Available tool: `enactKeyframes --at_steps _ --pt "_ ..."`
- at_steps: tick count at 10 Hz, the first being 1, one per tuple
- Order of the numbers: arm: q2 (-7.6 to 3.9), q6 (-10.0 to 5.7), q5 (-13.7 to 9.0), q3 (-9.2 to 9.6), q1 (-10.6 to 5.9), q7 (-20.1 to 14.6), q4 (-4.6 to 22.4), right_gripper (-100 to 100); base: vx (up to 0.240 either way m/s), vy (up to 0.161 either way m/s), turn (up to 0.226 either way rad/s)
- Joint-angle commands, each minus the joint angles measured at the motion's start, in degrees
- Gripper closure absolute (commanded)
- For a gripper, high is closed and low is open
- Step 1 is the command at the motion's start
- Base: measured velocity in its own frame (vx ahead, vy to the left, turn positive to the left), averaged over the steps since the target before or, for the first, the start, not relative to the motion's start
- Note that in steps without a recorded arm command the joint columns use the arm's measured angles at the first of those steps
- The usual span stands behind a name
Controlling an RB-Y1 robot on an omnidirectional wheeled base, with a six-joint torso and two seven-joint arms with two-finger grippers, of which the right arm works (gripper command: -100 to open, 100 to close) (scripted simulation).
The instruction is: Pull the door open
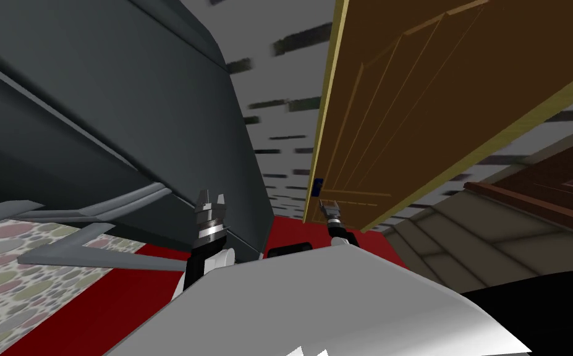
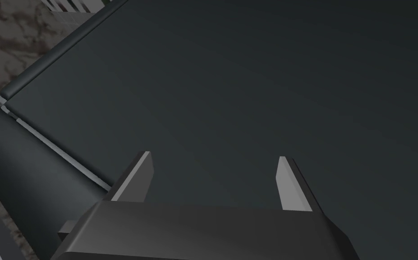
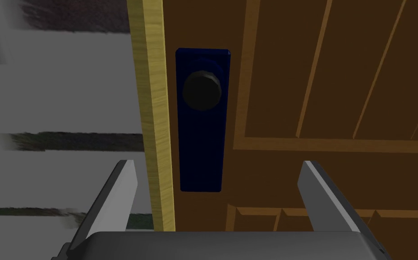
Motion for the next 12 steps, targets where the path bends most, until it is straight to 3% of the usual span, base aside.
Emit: enactKeyframes --at_steps 1,2,3,8,9,10,11,12 --pt "-0.67 -0.67 -1.8 0.73 -0.41 -0.6 1.0 -100 0.185 -0.009 0.054" --pt "-1.0 -1.0 -2.6 1.09 -0.53 -0.8 1.4 -100 0.18 -0.012 0.045" --pt "-0.82 -0.84 -1.8 0.92 -0.52 -1.1 1.5 -100 0.08 -0.008 0.011" --pt "2.65 3.42 4.5 -6.06 -7.45 -5.0 9.5 -100 -0.028 -0.021 0.001" --pt "2.65 3.42 4.5 -6.06 -7.45 -5.0 10.1 -100 -0.027 -0.019 0.01" --pt "3.58 4.53 6.2 -7.94 -9.27 -6.1 12.1 -100 -0.021 -0.011 0.017" --pt "3.58 4.53 6.2 -7.94 -9.27 -6.1 12.6 -100 -0.012 -0.009 0.016" --pt "4.62 5.72 8.0 -9.98 -11.26 -7.2 14.8 -100 -0.014 -0.011 0.038"
